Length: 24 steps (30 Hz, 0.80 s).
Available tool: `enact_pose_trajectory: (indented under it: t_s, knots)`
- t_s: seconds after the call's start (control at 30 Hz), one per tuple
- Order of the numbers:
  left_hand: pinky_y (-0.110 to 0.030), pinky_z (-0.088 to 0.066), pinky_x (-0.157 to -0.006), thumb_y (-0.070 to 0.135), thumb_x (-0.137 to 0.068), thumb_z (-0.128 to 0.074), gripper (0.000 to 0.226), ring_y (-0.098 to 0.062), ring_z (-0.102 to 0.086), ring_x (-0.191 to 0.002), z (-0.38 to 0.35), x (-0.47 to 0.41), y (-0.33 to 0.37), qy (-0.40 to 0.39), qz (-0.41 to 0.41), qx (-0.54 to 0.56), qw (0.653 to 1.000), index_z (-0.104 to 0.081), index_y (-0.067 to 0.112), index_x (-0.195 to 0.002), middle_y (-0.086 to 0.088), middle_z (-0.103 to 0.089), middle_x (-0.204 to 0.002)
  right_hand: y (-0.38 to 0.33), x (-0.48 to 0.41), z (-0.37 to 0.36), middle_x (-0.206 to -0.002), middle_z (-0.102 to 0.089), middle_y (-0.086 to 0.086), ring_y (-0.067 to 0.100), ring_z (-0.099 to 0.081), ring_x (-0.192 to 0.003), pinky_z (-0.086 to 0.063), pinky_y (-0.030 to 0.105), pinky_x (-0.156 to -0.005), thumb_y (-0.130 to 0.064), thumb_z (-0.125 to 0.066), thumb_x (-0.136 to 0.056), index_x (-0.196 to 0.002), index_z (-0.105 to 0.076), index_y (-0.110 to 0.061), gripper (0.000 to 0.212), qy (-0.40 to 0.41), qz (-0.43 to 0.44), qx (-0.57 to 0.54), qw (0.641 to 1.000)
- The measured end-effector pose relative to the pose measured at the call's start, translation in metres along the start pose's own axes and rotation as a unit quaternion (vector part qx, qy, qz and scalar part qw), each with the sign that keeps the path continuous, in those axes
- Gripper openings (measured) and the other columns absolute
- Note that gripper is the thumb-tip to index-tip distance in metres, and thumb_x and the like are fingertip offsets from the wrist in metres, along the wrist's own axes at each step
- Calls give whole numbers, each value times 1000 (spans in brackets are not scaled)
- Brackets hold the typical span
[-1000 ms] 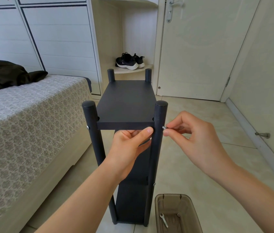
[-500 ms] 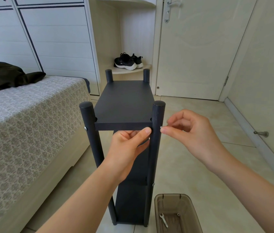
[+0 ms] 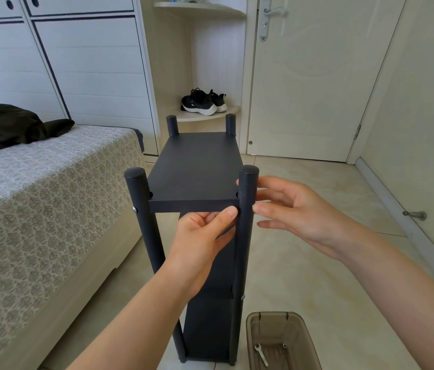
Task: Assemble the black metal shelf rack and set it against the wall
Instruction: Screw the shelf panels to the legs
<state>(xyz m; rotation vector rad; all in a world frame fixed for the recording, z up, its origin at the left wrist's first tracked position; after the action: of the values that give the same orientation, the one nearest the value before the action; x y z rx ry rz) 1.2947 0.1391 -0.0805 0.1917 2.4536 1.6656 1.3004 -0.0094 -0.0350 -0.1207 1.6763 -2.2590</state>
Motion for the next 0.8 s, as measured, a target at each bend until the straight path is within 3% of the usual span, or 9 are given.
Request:
enact_pose_trajectory:
  t_s: [0.23, 0.33, 0.4, 0.5, 0.57, 0.63, 0.7, 0.8]
  knots:
    - [-20, -58, -80, 32, -85, -67, 21, -18, -73, -102, 5, 2, 3, 3, 3, -33, 999, -81, 17, -92, -7, -78, -103, 0, -2, -6, -113, -70, -13, 4, -66, -106, -54, 35, -94, -20, -62, -94, -120, -65, -36, 30, 35, 15, 20, 999]
    - [-24, -59, -85, 34, -91, -68, 13, -5, -74, -92, 14, 5, 13, 49, -14, -186, 981, -78, 27, -88, 9, -78, -92, 2, -4, -5, -114, -71, -13, 4, -65, -109, -51, 37, -97, -22, -66, -91, -117, -68, -37, 30, 24, -9, -10, 1000]
    - [-24, -55, -80, 41, -90, -68, 17, 2, -72, -76, 20, 8, 26, 86, -51, -338, 936, -74, 31, -77, 16, -76, -76, 5, -6, -5, -115, -70, -12, 5, -64, -110, -49, 40, -99, -24, -69, -88, -116, -69, -37, 31, 18, -28, -30, 999]
    - [-19, -54, -66, 62, -83, -59, 32, 4, -67, -59, 13, 22, 53, 111, -188, -530, 820, -69, 36, -68, 19, -69, -60, 8, -9, -4, -115, -71, -11, 6, -64, -111, -49, 42, -101, -24, -74, -84, -114, -71, -38, 34, 20, -52, -44, 998]
    - [-14, -50, -61, 60, -87, -61, 35, 0, -63, -56, 1, 36, 76, 143, -343, -564, 737, -73, 32, -72, 18, -66, -61, 9, -11, -3, -115, -71, -9, 8, -64, -112, -48, 44, -102, -22, -75, -81, -115, -71, -37, 36, 22, -64, -56, 996]
    - [-20, -45, -66, 56, -88, -65, 33, -4, -57, -68, -10, 44, 86, 170, -435, -584, 664, -74, 26, -80, 16, -65, -70, 10, -11, -4, -116, -71, -6, 10, -64, -113, -46, 45, -104, -22, -76, -79, -118, -70, -33, 41, 14, -74, -69, 995]
    - [-32, -44, -84, 63, -82, -65, 46, -17, -57, -88, -15, 38, 84, 178, -416, -632, 629, -75, 21, -98, 9, -67, -87, 9, -10, -5, -117, -70, -3, 11, -64, -113, -45, 46, -106, -29, -78, -73, -121, -69, -31, 49, 9, -76, -79, 994]
    - [-53, -37, -111, 67, -78, -65, 60, -25, -59, -111, -19, 22, 72, 145, -341, -674, 639, -75, 19, -111, 2, -67, -106, 7, -9, -7, -115, -71, -2, 13, -65, -110, -45, 47, -106, -40, -77, -66, -119, -70, -31, 54, 5, -68, -79, 995]
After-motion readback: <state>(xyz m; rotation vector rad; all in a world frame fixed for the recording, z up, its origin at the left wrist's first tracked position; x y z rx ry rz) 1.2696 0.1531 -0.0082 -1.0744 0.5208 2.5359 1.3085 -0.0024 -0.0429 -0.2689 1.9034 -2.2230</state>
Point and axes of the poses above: each hand's wrist, its own x-axis away from the middle knuckle, its own z-axis out of the back of the hand, y = z × x, the point moved 7 cm from there along -x, towards the middle knuckle
